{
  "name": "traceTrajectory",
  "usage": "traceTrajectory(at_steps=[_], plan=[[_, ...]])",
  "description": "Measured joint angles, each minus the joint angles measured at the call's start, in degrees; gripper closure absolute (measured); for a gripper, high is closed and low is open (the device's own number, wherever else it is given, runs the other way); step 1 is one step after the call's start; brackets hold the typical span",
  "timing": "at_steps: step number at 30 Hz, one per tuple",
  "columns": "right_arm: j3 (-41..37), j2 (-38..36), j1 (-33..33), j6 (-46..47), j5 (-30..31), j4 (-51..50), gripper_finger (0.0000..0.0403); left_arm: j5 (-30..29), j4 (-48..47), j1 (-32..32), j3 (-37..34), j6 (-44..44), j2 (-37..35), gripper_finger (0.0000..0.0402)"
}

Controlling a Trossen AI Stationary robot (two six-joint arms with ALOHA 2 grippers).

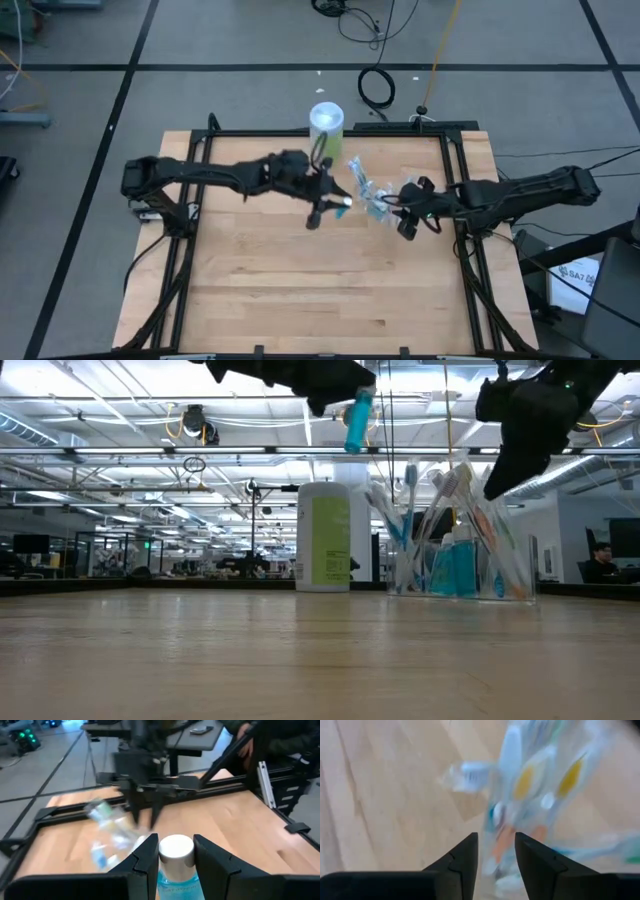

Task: Pick & Place toothbrushing station
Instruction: Put the blue mouthwash into the transparent organizer

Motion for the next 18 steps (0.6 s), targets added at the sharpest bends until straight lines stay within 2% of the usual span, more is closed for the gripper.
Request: traceTrajectory(at_steps=[5, 12, 18], plan=[[0.0, -1.1, 0.0, -3.9, 4.7, 1.9, 0.0282, -3.1, 9.6, -4.1, 0.0, 0.7, 6.7, 0.0297], [0.0, -1.3, 0.0, -9.0, 5.2, 5.7, 0.0282, -5.5, 29.6, -7.9, 0.0, 4.8, 16.5, 0.0297], [-0.1, -1.4, 0.0, -9.3, 12.1, 5.9, 0.0282, -9.8, 41.0, -8.8, 0.0, 4.5, 24.1, 0.0297]])
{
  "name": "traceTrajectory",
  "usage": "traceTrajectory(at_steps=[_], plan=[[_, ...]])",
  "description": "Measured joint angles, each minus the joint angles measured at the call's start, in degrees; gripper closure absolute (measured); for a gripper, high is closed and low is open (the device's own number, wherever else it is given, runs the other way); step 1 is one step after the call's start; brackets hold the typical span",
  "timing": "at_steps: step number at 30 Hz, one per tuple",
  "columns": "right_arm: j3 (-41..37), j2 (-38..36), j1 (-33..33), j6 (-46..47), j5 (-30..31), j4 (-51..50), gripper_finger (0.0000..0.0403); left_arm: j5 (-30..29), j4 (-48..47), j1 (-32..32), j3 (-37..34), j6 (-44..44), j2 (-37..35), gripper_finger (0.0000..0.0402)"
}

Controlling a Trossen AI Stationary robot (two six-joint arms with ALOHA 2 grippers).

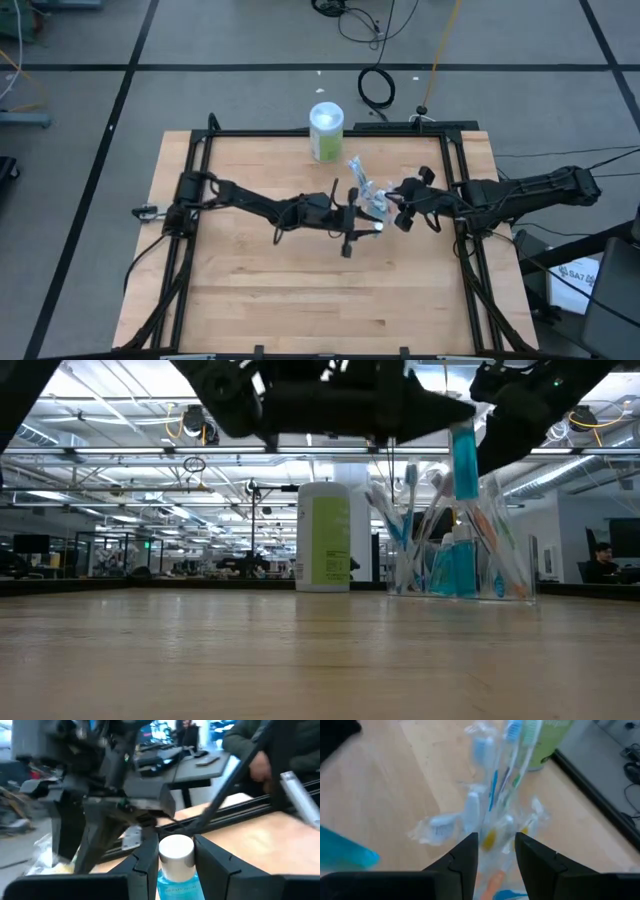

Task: Pick & Place toothbrushing station
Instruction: Put the blue mouthwash into the transparent organizer

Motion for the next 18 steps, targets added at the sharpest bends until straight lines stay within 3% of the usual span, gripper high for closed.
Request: traceTrajectory(at_steps=[6, 18], plan=[[0.0, 0.0, 0.0, -1.5, 1.9, 0.3, 0.0282, -9.2, 8.3, 1.0, 0.0, 5.0, 4.4, 0.0297], [0.0, 0.0, 0.0, -7.7, 1.9, 6.9, 0.0282, -16.7, 7.8, 4.7, 0.0, 5.0, 4.4, 0.0297]])
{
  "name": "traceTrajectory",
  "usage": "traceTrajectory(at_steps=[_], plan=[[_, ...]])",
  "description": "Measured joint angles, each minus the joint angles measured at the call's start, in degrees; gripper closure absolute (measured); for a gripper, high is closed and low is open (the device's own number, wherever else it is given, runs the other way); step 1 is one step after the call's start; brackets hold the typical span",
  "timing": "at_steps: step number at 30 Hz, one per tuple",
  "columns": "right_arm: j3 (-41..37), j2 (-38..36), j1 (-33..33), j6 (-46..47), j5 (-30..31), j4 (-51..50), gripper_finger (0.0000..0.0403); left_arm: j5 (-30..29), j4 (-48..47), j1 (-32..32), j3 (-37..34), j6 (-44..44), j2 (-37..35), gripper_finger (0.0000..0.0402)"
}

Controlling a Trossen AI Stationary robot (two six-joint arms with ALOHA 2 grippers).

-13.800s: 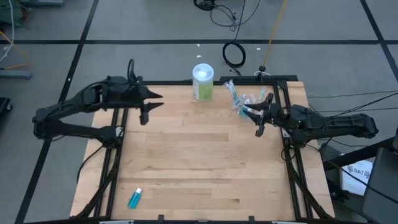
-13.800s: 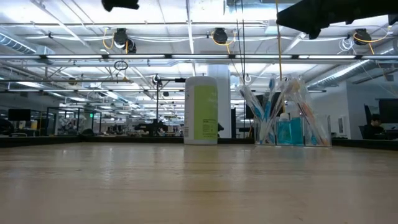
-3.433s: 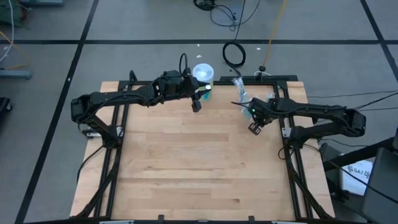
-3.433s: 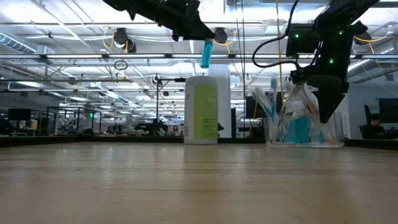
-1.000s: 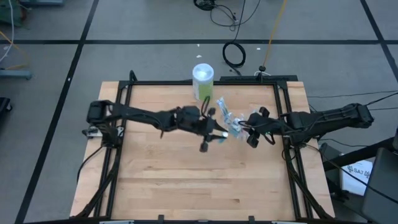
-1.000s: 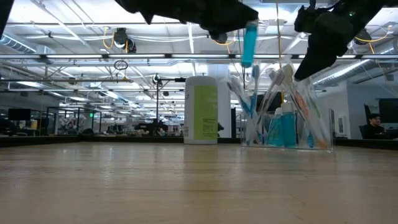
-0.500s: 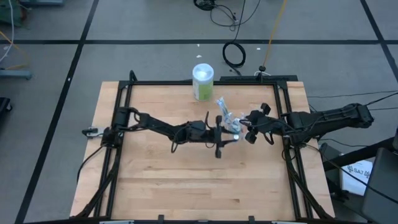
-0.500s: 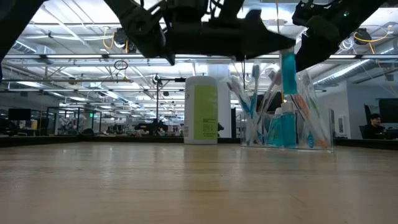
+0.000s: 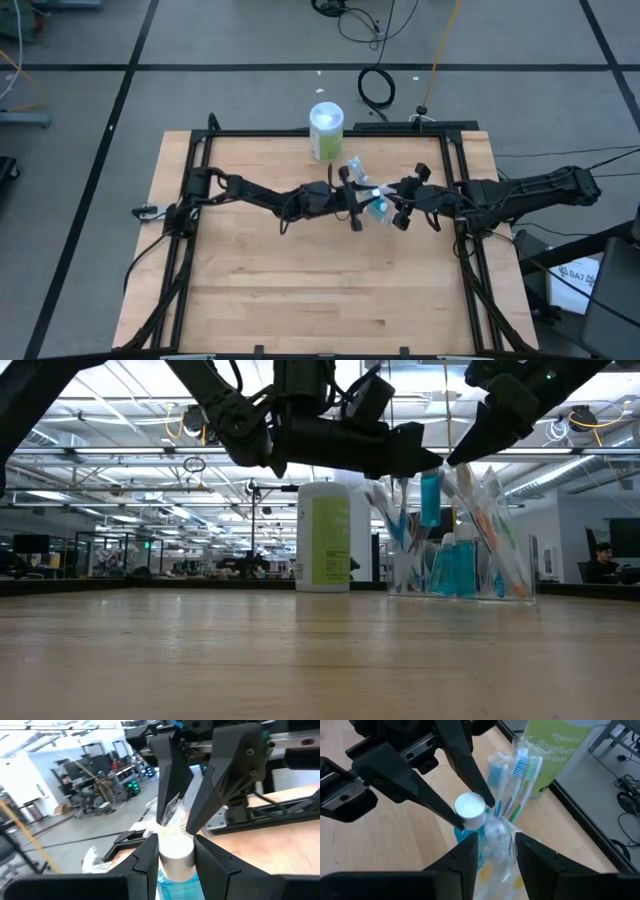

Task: Pick & Place toothbrushing station
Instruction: Put the blue mouthwash into the transparent organizer

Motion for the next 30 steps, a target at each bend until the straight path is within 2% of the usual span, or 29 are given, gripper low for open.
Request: traceTrajectory(at_steps=[7, 9, 13, 15, 17, 22, 24, 27, 30], plan=[[0.0, 0.0, 0.0, 0.1, 0.0, 0.2, 0.0282, -2.2, -0.4, 0.0, 0.0, -0.5, 0.0, 0.0297], [0.0, 0.0, 0.0, 0.4, 0.0, 0.2, 0.0282, -5.6, -1.2, -0.1, 0.0, -0.6, 0.0, 0.0297], [0.0, 0.0, 0.0, 0.6, -0.1, 0.2, 0.0282, -16.3, -0.9, -0.8, 0.0, 0.2, 0.0, 0.0298], [0.0, 0.0, 0.0, 0.6, -0.1, 0.2, 0.0282, -18.1, -0.3, -1.0, 0.0, 0.2, 0.0, 0.0298], [0.0, 0.0, 0.0, 0.6, -0.1, 0.2, 0.0282, -16.6, -0.1, -1.0, 0.0, -0.8, 0.0, 0.0298], [0.0, 0.0, 0.0, 0.7, -0.1, 0.2, 0.0282, -4.6, -0.1, -1.0, 0.0, -7.5, 0.0, 0.0298], [0.0, 0.0, 0.0, 1.1, -0.1, 0.2, 0.0282, -4.2, -0.6, -1.2, 0.0, -9.0, 0.0, 0.0298], [0.0, 0.0, 0.0, 1.9, -0.1, 0.2, 0.0282, -7.1, -0.8, -1.6, 0.0, -8.0, 0.0, 0.0298], [0.0, 0.0, 0.0, 2.0, -0.1, 0.2, 0.0282, -6.4, -0.4, -1.6, 0.0, -8.2, 0.0, 0.0298]])
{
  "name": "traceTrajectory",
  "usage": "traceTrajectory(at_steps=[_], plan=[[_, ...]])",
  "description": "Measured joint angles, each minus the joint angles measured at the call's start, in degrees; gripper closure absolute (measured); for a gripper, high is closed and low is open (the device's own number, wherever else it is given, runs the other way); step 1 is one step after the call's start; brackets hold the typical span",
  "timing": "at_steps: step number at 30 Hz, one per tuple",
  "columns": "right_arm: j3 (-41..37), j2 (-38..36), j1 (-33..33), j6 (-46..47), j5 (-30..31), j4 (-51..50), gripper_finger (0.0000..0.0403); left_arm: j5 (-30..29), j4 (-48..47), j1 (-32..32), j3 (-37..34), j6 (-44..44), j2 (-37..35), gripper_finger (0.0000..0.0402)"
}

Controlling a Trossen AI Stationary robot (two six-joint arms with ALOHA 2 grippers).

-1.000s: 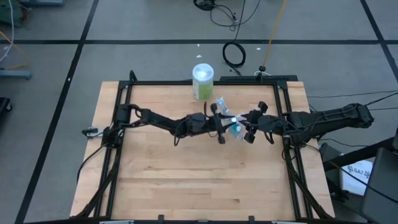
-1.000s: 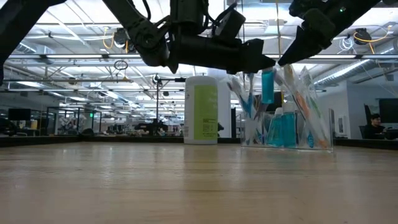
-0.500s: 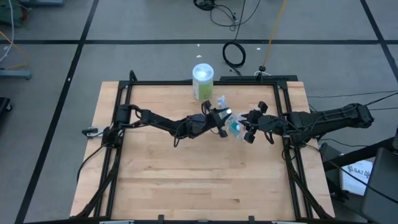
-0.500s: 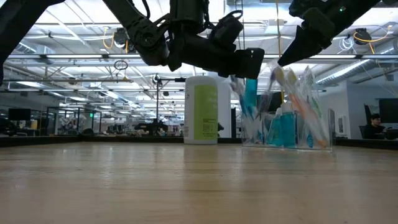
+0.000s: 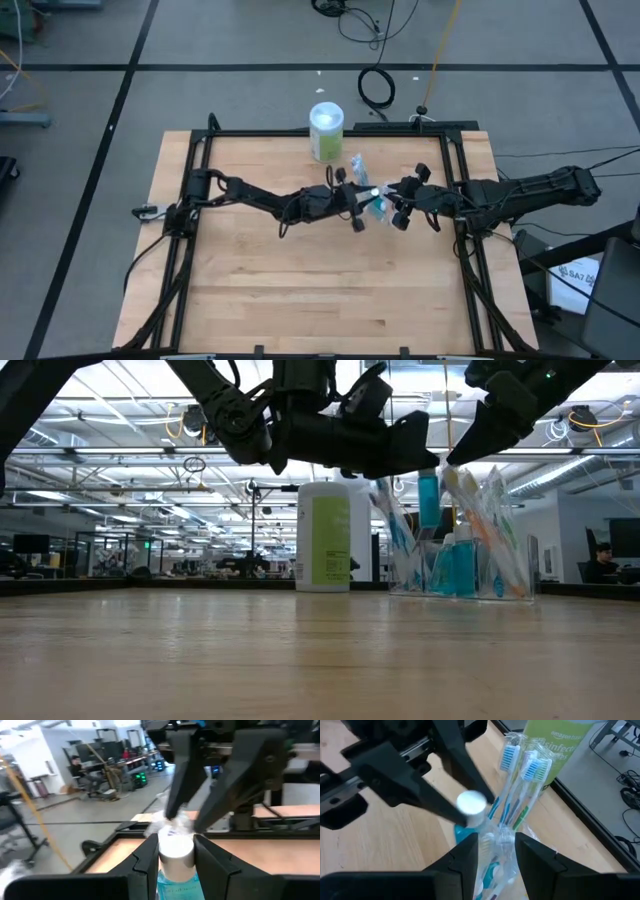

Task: Pick & Place toothbrushing station
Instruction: Put the blue mouthwash into the transparent organizer

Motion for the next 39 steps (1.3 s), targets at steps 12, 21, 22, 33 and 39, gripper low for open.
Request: traceTrajectory(at_steps=[12, 21, 22, 33, 39], plan=[[0.0, -0.6, 0.0, -4.2, 0.0, 5.8, 0.0282, 2.0, 1.0, 0.5, 0.0, -2.8, 0.0, 0.0298], [0.0, -0.6, 0.0, -6.3, 5.5, 6.8, 0.0282, 2.9, 3.8, 1.2, 0.1, -3.9, 0.7, 0.0298], [0.0, -0.6, 0.0, -6.3, 6.7, 6.9, 0.0282, 2.7, 4.0, 1.3, 0.0, -3.8, 0.9, 0.0298], [0.0, -1.0, 0.0, -9.8, 7.2, 8.8, 0.0282, 2.1, -2.4, 0.7, 7.4, -2.5, 5.4, 0.0298], [0.0, -1.0, 0.0, -10.5, 7.2, 8.9, 0.0282, -2.3, -3.3, 0.0, 7.3, -1.6, 5.5, 0.0298]])
